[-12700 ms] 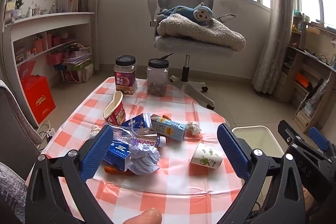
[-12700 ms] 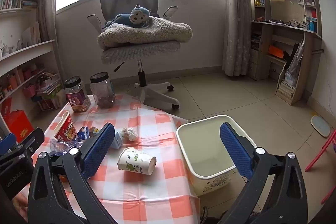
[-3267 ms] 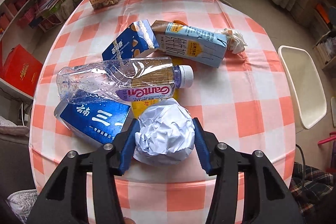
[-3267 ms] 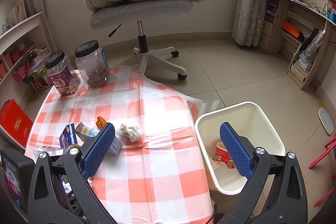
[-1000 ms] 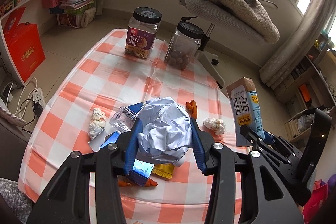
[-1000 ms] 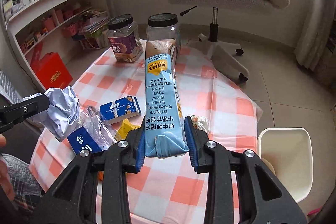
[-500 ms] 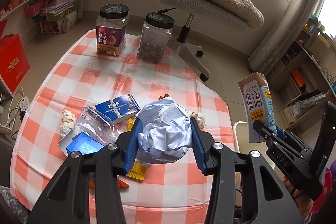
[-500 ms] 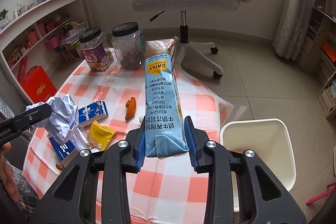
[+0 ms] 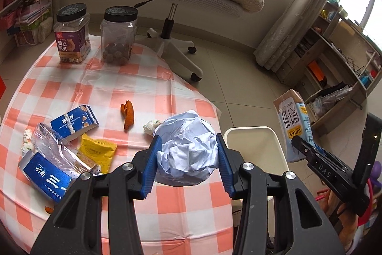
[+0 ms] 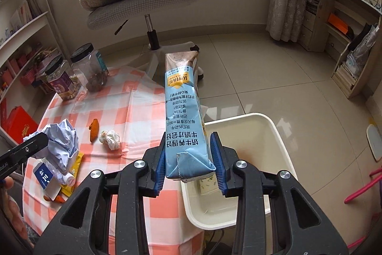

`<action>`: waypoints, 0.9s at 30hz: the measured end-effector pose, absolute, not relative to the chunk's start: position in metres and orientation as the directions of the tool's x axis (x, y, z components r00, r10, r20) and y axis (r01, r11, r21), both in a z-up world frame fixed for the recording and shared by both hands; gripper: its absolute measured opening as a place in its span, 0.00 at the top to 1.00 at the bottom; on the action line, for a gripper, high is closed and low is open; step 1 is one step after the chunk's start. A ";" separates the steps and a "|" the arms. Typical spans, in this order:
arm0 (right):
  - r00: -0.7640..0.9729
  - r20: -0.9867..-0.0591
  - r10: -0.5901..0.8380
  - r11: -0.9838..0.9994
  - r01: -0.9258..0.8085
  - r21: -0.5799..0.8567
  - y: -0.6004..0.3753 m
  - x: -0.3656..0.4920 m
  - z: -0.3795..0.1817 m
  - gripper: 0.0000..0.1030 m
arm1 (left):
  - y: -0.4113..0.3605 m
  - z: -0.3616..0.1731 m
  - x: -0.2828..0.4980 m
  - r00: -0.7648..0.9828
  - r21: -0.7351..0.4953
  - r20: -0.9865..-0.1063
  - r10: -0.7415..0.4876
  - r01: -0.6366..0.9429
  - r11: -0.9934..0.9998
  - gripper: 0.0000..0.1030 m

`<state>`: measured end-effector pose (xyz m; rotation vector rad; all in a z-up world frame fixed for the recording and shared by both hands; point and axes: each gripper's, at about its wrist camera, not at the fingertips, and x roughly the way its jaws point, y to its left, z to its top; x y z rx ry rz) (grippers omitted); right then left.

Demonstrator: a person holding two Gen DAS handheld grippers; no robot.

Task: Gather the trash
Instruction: 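Carry both items to the white bin and open the right tool to drop the carton, then open the left tool over the bin to drop the crumpled paper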

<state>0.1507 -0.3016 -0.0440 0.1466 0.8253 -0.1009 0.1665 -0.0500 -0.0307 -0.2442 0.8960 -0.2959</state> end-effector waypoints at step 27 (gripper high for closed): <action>0.684 -0.688 -0.242 0.890 0.439 0.123 -0.450 0.097 -0.041 0.25 | -0.252 -0.067 0.174 0.448 -0.381 -0.713 -0.540 0.398 0.834 0.34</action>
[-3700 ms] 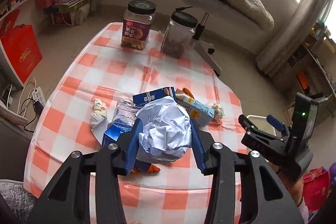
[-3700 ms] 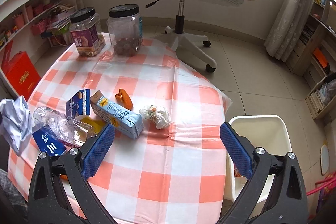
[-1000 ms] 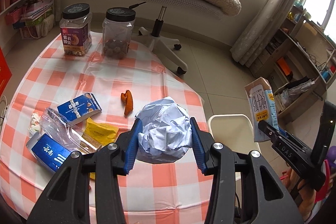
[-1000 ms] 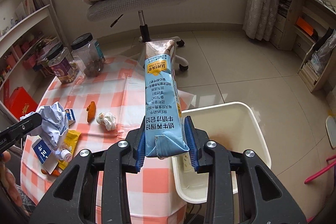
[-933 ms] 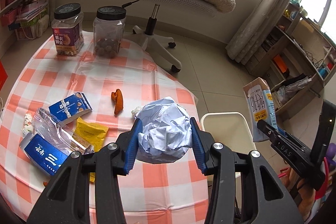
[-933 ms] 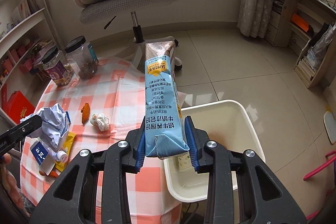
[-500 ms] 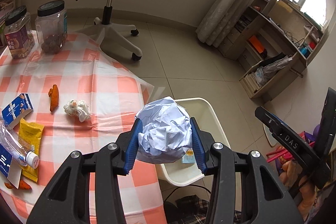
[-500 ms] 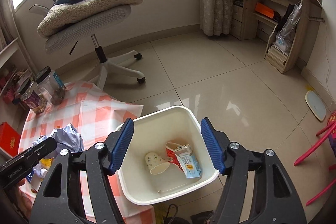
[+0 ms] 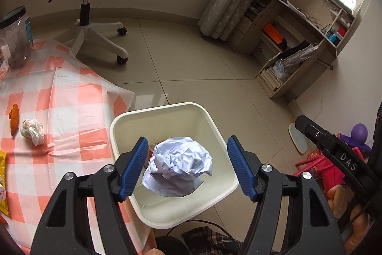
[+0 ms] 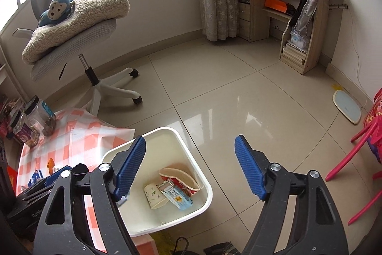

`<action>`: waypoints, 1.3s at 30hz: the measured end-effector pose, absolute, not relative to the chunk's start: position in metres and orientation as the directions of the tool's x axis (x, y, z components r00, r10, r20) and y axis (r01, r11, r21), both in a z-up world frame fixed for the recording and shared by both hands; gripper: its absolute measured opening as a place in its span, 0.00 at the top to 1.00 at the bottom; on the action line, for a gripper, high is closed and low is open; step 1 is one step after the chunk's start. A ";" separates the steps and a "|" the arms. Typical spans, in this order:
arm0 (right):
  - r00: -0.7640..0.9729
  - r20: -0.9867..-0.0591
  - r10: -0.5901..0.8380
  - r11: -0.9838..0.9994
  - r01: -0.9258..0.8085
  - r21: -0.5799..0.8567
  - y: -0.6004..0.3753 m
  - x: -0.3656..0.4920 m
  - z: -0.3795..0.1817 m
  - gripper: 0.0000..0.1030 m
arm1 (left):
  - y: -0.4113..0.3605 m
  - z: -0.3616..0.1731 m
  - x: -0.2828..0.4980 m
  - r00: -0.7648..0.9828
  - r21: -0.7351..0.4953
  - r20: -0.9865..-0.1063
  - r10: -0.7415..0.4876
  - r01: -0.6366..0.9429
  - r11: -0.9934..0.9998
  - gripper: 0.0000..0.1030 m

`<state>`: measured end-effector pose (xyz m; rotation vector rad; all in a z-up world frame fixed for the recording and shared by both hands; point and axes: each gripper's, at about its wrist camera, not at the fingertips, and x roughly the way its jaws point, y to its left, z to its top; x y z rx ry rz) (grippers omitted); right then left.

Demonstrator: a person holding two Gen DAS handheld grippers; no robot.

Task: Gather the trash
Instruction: 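Open the left tool over the bin to drop the crumpled paper, then move both tools back over the table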

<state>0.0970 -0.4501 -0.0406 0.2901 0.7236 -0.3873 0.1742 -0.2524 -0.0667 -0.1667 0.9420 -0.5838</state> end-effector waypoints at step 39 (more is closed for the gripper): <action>0.809 -0.535 -0.244 0.969 0.224 -0.104 -0.241 0.128 -0.016 0.07 | -0.049 -0.032 0.143 0.697 -0.125 -0.715 0.056 -0.207 0.970 0.07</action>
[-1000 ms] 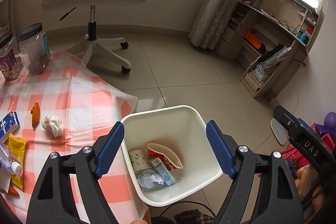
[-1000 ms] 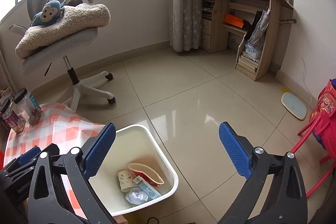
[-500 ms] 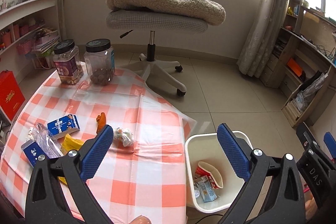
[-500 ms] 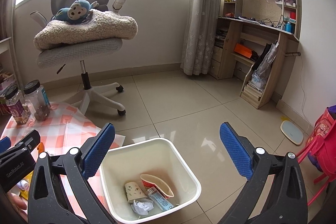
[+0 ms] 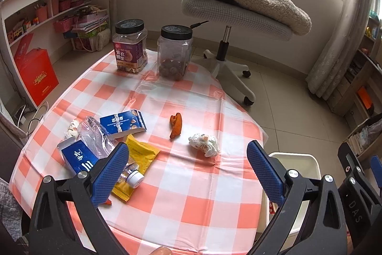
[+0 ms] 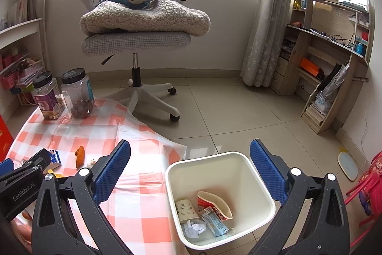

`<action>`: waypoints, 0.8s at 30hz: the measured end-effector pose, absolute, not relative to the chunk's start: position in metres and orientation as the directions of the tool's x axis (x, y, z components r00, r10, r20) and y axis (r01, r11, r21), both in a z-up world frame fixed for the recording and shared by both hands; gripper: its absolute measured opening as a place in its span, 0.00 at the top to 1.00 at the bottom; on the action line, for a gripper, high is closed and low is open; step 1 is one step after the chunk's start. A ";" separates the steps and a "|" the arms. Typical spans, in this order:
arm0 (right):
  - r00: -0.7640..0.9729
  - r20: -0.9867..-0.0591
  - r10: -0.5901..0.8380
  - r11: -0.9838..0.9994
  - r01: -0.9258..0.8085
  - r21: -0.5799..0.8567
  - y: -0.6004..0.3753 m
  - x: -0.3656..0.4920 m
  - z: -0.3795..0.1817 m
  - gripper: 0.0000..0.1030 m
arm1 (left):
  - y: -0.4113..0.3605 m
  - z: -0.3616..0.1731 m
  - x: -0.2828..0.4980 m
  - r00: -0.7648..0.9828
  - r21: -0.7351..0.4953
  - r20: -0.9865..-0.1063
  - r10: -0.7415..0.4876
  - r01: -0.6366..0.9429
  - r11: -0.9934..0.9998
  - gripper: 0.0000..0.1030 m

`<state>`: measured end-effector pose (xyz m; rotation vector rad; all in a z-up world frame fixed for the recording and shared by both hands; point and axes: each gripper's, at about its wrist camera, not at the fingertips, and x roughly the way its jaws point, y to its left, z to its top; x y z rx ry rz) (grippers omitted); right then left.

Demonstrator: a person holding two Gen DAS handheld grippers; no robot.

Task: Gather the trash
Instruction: 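Move both tools back over the table, then lower the left tool onto the blue box and close it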

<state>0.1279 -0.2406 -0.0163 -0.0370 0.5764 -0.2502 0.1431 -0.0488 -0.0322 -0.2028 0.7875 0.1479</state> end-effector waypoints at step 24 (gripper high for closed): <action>0.689 -0.724 0.034 0.991 -0.117 -0.065 -0.101 0.189 -0.068 0.07 | 0.177 -0.170 0.136 0.380 -0.395 -0.912 -0.153 -0.717 0.574 0.08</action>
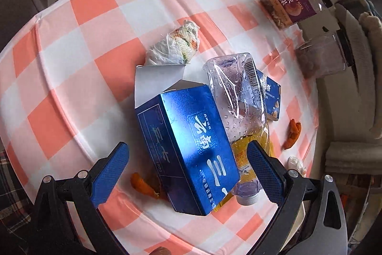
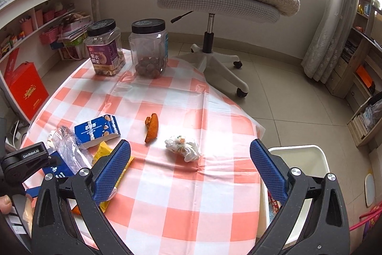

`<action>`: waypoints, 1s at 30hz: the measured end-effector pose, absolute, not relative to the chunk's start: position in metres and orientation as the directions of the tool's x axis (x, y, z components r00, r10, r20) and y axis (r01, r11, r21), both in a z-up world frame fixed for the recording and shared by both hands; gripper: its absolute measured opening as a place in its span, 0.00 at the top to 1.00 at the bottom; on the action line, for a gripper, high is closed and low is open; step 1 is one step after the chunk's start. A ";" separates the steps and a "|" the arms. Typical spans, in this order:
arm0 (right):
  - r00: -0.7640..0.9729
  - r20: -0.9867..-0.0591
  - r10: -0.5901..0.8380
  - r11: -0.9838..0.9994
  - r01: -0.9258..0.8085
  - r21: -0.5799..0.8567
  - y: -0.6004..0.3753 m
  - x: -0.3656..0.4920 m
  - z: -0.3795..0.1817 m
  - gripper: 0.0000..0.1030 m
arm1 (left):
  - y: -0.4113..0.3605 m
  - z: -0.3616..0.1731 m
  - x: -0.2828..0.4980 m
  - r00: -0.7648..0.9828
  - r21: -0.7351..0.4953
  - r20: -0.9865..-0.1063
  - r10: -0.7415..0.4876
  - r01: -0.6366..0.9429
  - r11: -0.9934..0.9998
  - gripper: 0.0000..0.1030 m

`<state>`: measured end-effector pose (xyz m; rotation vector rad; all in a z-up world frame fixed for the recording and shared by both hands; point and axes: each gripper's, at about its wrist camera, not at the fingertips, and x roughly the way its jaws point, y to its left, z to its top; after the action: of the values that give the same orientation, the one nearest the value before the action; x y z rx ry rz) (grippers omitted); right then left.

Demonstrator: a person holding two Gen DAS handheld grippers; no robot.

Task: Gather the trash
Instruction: 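Lower the left tool onto the blue box and close it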

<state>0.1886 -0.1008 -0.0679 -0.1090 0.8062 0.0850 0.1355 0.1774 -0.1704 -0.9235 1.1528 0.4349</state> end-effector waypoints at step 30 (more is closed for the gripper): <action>0.491 -0.843 0.221 0.966 -0.229 0.120 -0.095 0.241 -0.118 0.07 | 0.150 -0.179 0.185 0.286 -0.367 -0.929 -0.236 -0.617 0.696 0.26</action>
<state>0.2411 -0.0951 -0.1175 -0.0087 1.0214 0.2735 0.1848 0.1498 -0.1787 -0.8122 1.2905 0.2958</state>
